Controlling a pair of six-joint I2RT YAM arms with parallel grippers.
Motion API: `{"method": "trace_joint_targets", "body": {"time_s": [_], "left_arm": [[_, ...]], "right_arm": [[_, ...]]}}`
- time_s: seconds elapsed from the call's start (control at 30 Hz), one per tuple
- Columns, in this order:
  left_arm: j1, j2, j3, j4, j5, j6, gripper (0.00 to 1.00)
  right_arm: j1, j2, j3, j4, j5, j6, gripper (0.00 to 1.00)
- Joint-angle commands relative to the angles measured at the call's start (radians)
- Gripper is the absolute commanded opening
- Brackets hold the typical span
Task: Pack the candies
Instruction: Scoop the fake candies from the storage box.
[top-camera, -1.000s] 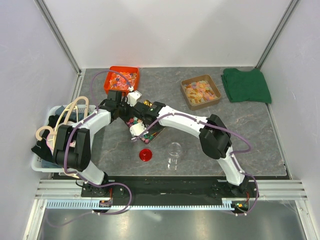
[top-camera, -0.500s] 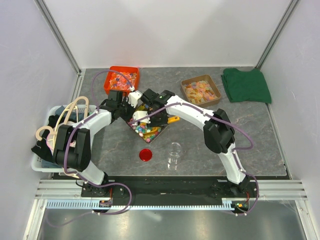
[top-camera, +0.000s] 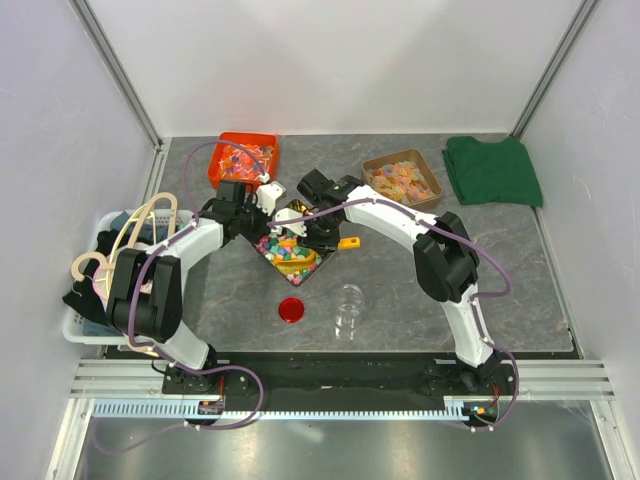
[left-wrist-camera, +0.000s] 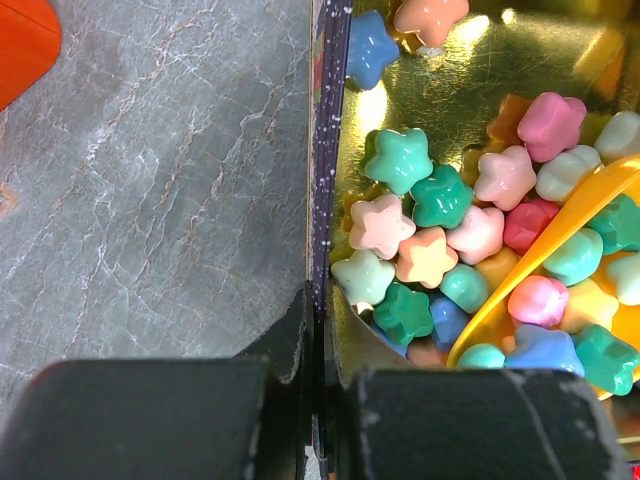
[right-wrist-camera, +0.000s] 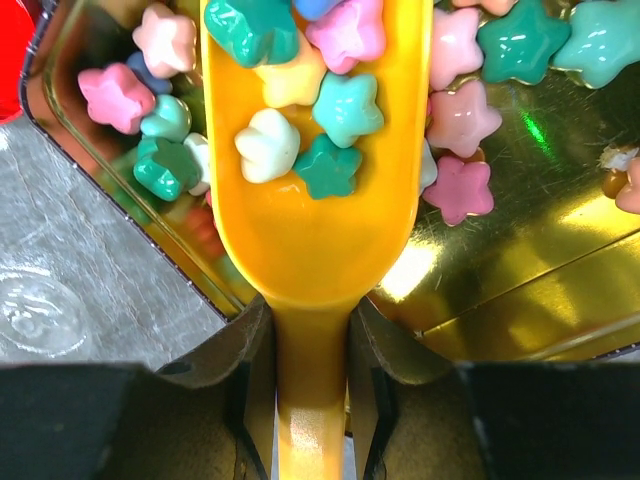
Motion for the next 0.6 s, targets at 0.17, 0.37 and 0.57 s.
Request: {"method": "trace_joint_targets", "body": {"time_s": [0.17, 0.37, 0.57], "left_arm": [[0.002, -0.004, 0.023, 0.09, 0.066, -0.04, 0.02], [0.004, -0.003, 0.024, 0.09, 0.061, -0.042, 0.02], [0.002, 0.005, 0.026, 0.089, 0.059, -0.044, 0.02]], "right_arm": [[-0.026, -0.125, -0.085, 0.148, -0.121, 0.055, 0.0], [-0.037, -0.176, -0.163, 0.237, -0.13, 0.071, 0.0], [-0.046, -0.214, -0.207, 0.275, -0.133, 0.078, 0.0]]}}
